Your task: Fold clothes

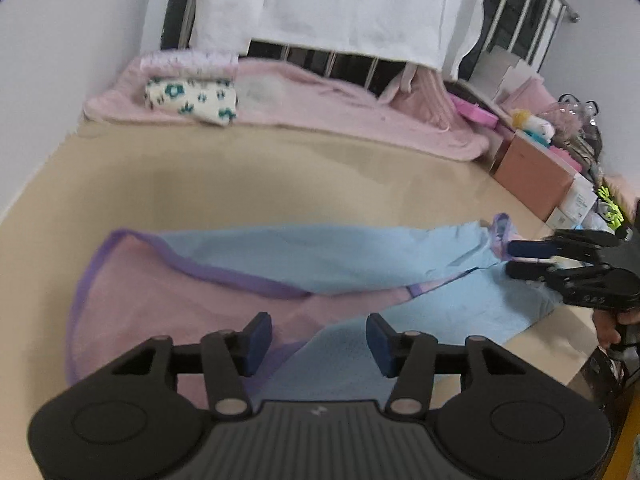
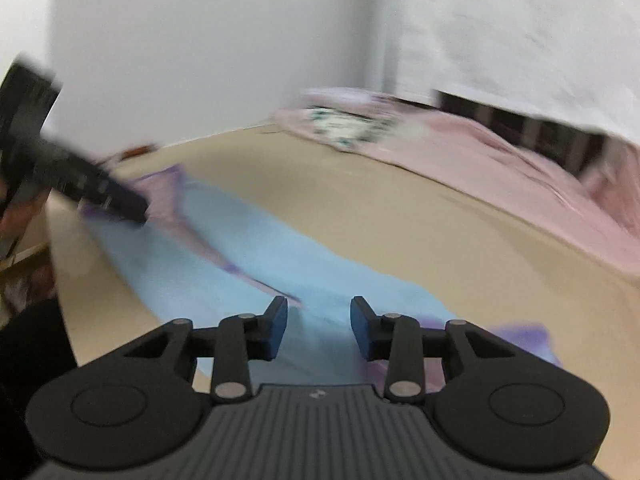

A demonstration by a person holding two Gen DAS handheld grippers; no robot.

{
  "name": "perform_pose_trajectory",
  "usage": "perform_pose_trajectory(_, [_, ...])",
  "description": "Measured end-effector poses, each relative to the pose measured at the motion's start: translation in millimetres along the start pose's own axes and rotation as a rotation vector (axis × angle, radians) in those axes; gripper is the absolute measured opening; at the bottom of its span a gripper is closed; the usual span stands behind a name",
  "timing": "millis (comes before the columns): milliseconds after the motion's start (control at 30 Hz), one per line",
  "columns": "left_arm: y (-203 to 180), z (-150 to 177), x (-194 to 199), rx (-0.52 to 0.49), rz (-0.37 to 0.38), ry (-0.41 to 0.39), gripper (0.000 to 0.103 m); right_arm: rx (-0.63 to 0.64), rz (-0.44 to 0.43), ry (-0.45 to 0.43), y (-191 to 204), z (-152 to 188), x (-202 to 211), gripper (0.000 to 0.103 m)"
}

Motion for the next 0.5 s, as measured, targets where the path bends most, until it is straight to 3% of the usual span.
perform_pose_trajectory(100, [-1, -1, -1, -0.03, -0.002, 0.01, 0.037, -0.095, 0.039, -0.001, -17, 14, 12, 0.032])
perform_pose_trajectory(133, [-2, -2, -2, -0.042, -0.002, 0.015, 0.018, -0.114, 0.044, -0.001, -19, 18, 13, 0.028])
perform_pose_trajectory(167, [-3, -3, -3, -0.054, -0.001, 0.02, 0.005, -0.12, 0.04, 0.0, -17, 20, 11, 0.017])
perform_pose_trajectory(267, [-8, -3, -1, -0.092, -0.028, -0.004, 0.0, -0.132, 0.044, -0.006, -14, 23, 11, 0.007])
perform_pose_trajectory(500, [-18, -16, 0, -0.116, -0.054, -0.098, 0.0, -0.14, 0.085, -0.042, -13, 24, 17, 0.005])
Point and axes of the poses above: each gripper's, at about its wrist camera, not at the fingertips, and x roughly against the way its jaws point, y to its left, z to its underside, the point moved 2 cm from there along -x, roughly the way its jaws point, and after that the axes turned 5 degrees about x, right-handed, at the moved point
